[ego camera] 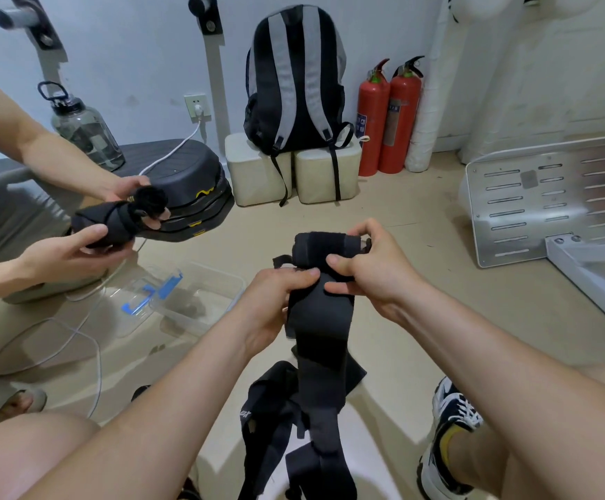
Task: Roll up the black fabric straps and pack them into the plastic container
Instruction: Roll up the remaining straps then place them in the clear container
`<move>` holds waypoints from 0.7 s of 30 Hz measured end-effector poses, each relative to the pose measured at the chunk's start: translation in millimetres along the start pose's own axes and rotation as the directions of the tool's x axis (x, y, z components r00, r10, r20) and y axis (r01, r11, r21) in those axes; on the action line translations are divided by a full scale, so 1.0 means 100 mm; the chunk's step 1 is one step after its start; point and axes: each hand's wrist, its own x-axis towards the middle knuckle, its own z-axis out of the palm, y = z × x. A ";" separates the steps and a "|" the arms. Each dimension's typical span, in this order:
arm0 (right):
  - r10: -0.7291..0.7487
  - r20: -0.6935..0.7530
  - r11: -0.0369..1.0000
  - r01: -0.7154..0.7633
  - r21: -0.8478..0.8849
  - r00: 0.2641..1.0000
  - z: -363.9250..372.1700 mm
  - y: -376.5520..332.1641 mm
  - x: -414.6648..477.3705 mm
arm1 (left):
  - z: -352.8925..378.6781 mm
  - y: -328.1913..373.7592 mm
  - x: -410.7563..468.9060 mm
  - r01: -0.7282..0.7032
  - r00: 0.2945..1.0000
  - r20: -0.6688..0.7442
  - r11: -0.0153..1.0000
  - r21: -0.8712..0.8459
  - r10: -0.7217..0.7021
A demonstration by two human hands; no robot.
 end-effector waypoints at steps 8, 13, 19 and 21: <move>-0.106 0.101 0.940 0.133 -0.315 0.989 -0.08 -0.02 0.02 | 0.03 -0.04 0.02 0.017 0.999 -0.027 0.999 -0.032 -0.018; -0.070 0.169 0.892 0.138 -0.431 0.983 -0.13 -0.06 0.04 | 0.02 -0.03 0.01 0.059 0.997 -0.052 0.998 -0.004 -0.059; 0.011 0.173 0.877 0.073 -0.474 0.985 -0.15 -0.10 0.01 | 0.04 -0.03 -0.01 0.135 0.990 -0.024 0.991 -0.009 -0.136; 0.002 0.170 0.883 0.078 -0.462 0.985 -0.14 -0.09 0.01 | 0.05 -0.03 -0.02 0.149 0.989 0.000 0.988 -0.031 -0.149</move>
